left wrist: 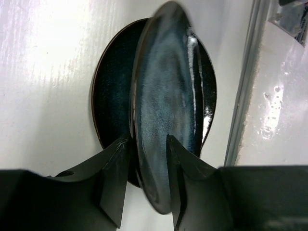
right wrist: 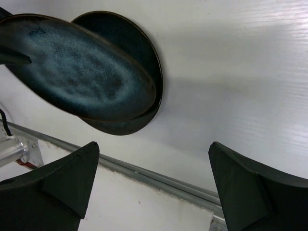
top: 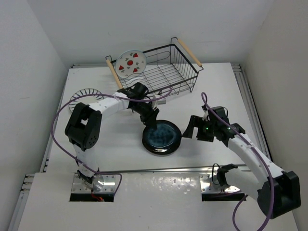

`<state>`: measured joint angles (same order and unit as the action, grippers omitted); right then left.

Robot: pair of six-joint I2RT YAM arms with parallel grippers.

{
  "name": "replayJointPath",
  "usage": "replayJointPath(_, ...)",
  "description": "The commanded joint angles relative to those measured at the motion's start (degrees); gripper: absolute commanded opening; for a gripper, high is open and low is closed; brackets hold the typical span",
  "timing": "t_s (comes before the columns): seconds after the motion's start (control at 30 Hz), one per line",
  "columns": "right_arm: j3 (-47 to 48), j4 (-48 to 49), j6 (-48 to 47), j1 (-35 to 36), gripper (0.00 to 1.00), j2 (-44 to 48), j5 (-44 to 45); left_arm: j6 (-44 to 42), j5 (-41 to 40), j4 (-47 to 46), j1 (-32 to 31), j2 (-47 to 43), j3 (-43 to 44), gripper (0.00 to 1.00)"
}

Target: Unload the plates from the dish rack

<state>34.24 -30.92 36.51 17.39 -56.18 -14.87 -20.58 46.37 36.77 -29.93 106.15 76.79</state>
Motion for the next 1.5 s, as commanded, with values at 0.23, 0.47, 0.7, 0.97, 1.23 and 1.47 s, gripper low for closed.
replayJointPath(0.23,-3.39,12.19,4.00,2.12,0.91,-6.04,1.86,-1.57,-1.37,0.40,-0.21,2.92,2.31,0.49)
replayJointPath(0.47,-3.74,14.83,4.27,3.88,0.88,-11.05,3.80,-3.06,-5.06,0.49,-0.65,3.71,2.75,0.57)
replayJointPath(0.7,-4.00,16.59,4.71,5.73,0.88,-13.60,4.59,-4.65,-6.99,0.84,-1.18,4.51,3.10,0.60)
replayJointPath(0.97,-2.08,18.52,2.70,5.82,0.85,-17.73,5.99,-5.52,-8.84,2.33,-1.80,4.68,5.73,0.69)
replayJointPath(1.23,5.13,20.63,-2.50,6.25,0.59,-26.16,6.44,-5.09,-10.42,6.99,-1.53,0.21,12.50,0.71)
replayJointPath(1.47,2.07,23.97,0.22,7.66,0.35,-29.07,6.87,-1.93,-10.07,9.02,0.40,-5.59,16.02,0.72)
